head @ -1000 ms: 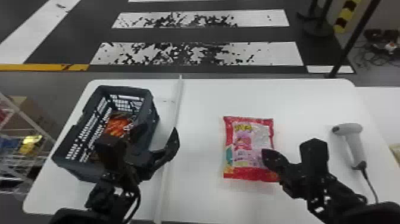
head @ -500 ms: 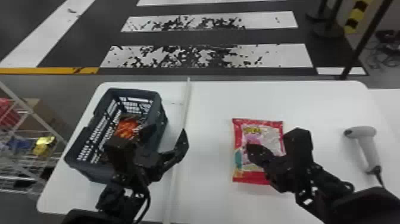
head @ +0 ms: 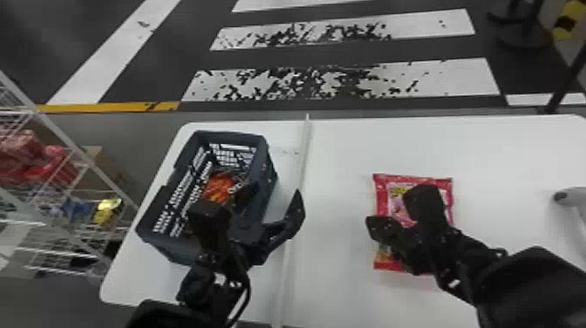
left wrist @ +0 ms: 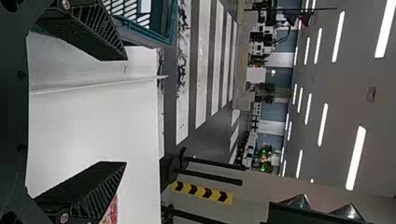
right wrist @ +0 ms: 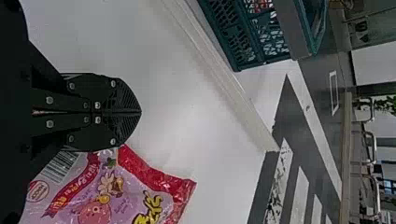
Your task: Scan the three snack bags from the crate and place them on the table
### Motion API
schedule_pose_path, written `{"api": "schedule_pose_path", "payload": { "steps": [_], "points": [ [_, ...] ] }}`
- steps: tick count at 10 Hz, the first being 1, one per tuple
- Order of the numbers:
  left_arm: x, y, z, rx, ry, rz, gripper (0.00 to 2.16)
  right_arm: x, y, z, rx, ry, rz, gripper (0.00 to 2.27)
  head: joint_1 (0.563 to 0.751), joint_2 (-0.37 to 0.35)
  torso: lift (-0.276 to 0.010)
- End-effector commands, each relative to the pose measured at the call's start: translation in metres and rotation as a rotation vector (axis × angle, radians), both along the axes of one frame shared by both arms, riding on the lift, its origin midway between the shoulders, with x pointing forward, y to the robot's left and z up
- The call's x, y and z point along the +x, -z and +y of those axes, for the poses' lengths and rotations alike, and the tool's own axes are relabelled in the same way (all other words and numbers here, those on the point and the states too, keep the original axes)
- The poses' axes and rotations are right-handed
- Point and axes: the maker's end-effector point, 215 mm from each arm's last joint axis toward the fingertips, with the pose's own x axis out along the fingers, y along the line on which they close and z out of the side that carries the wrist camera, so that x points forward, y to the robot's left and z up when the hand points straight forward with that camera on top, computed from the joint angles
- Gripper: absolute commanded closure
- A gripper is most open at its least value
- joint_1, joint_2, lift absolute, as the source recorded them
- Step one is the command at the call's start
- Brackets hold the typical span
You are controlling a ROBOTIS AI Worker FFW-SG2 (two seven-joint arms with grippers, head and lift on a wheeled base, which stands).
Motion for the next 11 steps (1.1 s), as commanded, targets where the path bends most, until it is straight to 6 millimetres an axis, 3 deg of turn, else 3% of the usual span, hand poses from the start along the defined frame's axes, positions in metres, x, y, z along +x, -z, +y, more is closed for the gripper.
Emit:
{"api": "schedule_pose_path", "payload": {
  "steps": [1,6,11],
  "points": [
    [0.0,0.0,0.0,0.0,0.0,-0.001,0.08,0.01,0.004,0.004,-0.012,-0.011,-0.001,2.19,0.695,0.233,-0.062],
    [-0.001,0.0,0.0,0.001,0.002,0.001,0.08,0.017,0.024,-0.014,-0.06,0.007,0.022,2.19,0.695,0.226,-0.062],
    [-0.001,0.001,0.0,0.003,0.005,0.003,0.08,0.025,0.031,-0.067,-0.09,0.08,0.029,2.19,0.695,0.171,-0.062]
  ]
}}
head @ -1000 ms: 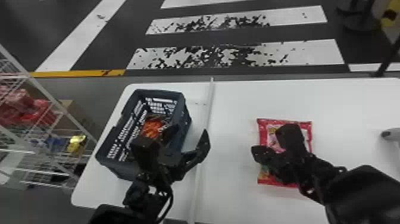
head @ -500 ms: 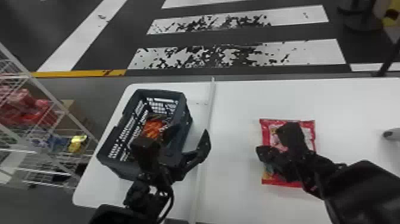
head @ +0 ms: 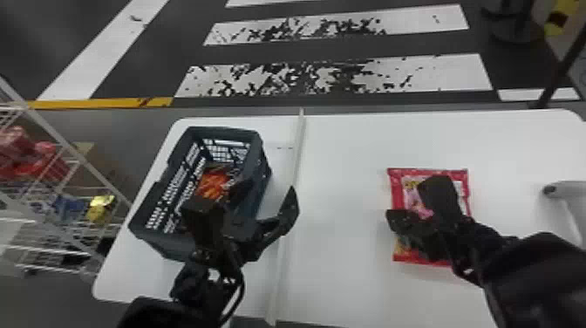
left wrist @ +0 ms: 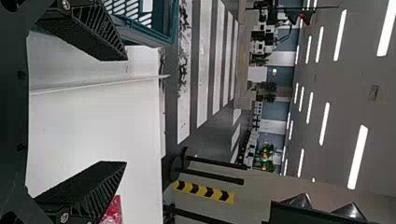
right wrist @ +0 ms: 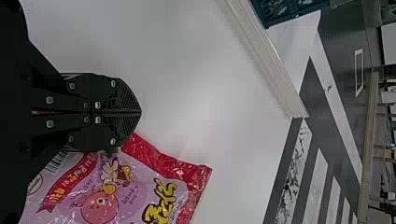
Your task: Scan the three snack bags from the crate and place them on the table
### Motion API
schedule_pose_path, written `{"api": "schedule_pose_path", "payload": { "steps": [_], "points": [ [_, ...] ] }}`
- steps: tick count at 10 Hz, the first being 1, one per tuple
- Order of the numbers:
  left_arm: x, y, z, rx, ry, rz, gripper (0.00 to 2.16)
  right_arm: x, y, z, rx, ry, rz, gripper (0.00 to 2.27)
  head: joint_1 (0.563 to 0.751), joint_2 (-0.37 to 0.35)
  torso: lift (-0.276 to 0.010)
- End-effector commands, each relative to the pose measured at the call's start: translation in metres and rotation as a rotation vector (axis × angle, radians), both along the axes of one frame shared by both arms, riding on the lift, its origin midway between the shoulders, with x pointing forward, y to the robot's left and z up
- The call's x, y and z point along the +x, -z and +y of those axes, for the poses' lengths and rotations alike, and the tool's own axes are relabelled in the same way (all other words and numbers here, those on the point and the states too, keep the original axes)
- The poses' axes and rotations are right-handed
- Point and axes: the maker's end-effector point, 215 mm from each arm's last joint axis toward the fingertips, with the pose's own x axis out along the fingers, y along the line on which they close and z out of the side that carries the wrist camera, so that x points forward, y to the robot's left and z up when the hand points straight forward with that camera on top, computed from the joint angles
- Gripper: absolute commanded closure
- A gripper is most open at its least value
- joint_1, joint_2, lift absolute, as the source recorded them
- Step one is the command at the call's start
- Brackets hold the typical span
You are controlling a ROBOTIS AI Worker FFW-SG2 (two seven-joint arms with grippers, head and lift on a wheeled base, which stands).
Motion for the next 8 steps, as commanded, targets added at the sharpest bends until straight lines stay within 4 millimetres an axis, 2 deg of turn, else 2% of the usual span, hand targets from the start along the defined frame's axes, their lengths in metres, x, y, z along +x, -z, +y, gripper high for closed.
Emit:
{"api": "schedule_pose_path", "payload": {
  "steps": [1,5,8],
  "points": [
    [0.0,0.0,0.0,0.001,0.001,0.0,0.08,0.003,0.002,-0.022,-0.016,0.024,0.001,2.19,0.695,0.163,-0.062],
    [-0.001,0.002,0.001,0.0,0.0,0.003,0.08,0.004,0.007,-0.067,-0.041,0.062,0.01,2.19,0.695,0.1,-0.062],
    [0.0,0.003,0.001,-0.001,-0.001,0.004,0.08,0.006,0.006,-0.086,-0.044,0.081,0.01,2.19,0.695,0.062,-0.062]
  ]
}}
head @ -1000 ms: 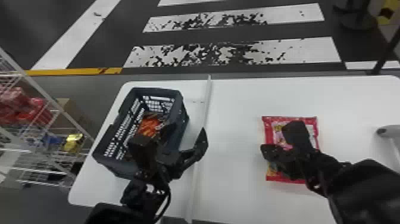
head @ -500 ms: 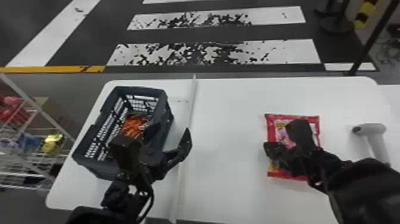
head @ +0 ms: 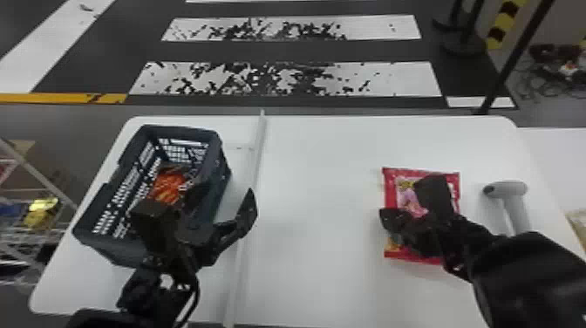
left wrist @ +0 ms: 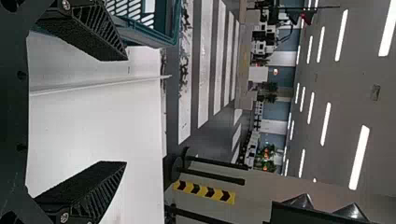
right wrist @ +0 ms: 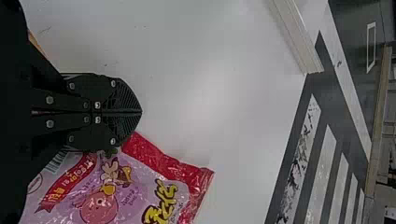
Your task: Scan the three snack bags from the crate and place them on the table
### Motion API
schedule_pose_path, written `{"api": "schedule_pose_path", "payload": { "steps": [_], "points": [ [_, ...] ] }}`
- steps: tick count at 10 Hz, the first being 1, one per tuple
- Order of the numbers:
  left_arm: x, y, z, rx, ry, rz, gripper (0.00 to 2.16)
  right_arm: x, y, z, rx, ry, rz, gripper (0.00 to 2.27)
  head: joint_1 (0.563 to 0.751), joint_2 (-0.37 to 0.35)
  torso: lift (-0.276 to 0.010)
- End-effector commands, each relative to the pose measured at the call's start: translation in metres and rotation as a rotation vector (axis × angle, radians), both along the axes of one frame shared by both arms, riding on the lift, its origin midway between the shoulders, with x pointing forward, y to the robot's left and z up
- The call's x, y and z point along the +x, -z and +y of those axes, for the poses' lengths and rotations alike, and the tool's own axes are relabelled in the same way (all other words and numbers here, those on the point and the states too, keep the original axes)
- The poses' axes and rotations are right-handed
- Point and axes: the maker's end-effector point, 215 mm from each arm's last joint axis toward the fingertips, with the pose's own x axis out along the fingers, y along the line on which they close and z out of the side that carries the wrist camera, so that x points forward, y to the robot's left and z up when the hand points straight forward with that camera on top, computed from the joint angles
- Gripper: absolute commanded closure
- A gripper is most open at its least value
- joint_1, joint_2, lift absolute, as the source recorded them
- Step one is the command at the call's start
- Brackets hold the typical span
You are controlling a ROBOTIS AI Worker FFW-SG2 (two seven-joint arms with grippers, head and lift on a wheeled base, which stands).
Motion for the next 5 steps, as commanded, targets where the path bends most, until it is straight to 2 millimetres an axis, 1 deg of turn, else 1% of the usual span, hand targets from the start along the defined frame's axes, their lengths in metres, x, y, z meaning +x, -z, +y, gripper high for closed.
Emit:
{"api": "schedule_pose_path", "payload": {
  "steps": [1,3,4,5],
  "points": [
    [0.0,0.0,0.0,0.001,0.0,0.0,0.08,0.0,-0.003,-0.007,0.005,0.006,-0.002,2.19,0.695,0.054,-0.062],
    [0.0,0.0,0.0,-0.001,0.0,0.0,0.08,-0.005,-0.013,-0.007,0.022,-0.001,-0.014,2.19,0.695,0.047,-0.062],
    [0.0,0.0,0.0,-0.002,-0.001,-0.002,0.08,-0.01,-0.025,-0.004,0.038,-0.003,-0.034,2.19,0.695,0.046,-0.062],
    [0.0,0.001,0.0,-0.002,-0.001,0.0,0.08,-0.013,-0.051,-0.001,0.077,0.004,-0.076,2.17,0.695,0.048,-0.062]
  ]
}}
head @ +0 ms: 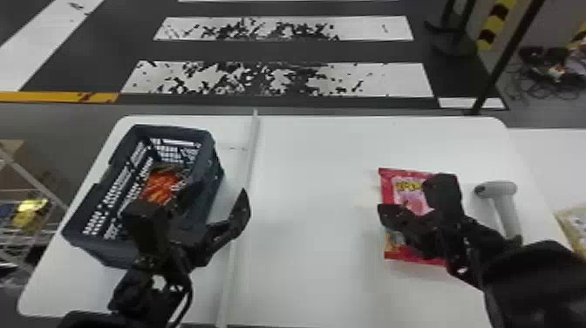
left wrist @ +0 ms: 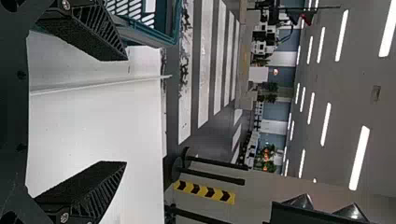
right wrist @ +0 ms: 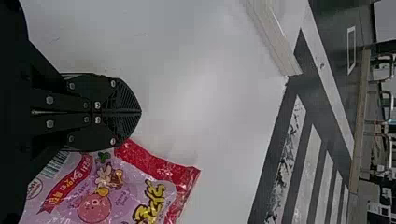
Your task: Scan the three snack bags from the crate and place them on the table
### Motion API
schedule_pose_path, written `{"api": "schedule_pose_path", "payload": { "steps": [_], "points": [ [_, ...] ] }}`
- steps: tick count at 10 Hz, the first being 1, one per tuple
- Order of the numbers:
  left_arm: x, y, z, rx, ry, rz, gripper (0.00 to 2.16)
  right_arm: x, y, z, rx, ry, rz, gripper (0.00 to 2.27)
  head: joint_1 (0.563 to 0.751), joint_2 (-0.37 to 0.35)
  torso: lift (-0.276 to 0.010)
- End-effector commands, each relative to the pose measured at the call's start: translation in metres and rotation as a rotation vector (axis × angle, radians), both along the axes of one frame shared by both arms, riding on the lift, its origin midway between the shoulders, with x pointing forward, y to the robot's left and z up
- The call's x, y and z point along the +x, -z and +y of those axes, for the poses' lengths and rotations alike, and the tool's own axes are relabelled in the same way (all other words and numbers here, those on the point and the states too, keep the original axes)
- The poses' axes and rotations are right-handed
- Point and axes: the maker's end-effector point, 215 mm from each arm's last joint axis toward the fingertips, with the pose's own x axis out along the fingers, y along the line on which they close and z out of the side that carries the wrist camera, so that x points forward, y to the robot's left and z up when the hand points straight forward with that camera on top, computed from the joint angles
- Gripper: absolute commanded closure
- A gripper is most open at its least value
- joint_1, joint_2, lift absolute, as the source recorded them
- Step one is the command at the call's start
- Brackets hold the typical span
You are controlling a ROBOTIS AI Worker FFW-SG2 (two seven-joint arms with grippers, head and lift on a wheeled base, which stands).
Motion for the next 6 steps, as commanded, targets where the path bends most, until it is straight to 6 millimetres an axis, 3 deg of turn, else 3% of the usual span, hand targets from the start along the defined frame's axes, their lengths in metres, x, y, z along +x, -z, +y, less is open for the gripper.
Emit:
{"api": "schedule_pose_path", "payload": {
  "steps": [1,2,3,4,6],
  "points": [
    [0.0,0.001,0.0,0.0,0.0,0.001,0.08,-0.004,-0.05,-0.002,0.07,0.028,-0.069,1.98,0.695,0.05,-0.062],
    [0.0,-0.002,0.0,-0.001,0.0,-0.006,0.08,-0.008,-0.076,-0.018,0.107,0.075,-0.064,1.42,0.695,0.053,-0.062],
    [0.001,-0.003,0.0,-0.001,-0.001,-0.009,0.08,-0.013,-0.096,-0.035,0.15,0.116,-0.043,0.41,0.695,0.043,-0.062],
    [0.001,-0.003,0.0,-0.006,-0.001,-0.009,0.08,-0.019,-0.106,-0.051,0.17,0.151,-0.013,0.05,0.695,0.022,-0.062],
    [0.001,-0.007,-0.002,-0.007,0.003,-0.016,0.08,-0.027,-0.114,-0.089,0.15,0.231,0.009,0.03,0.695,-0.012,-0.062]
  ]
}}
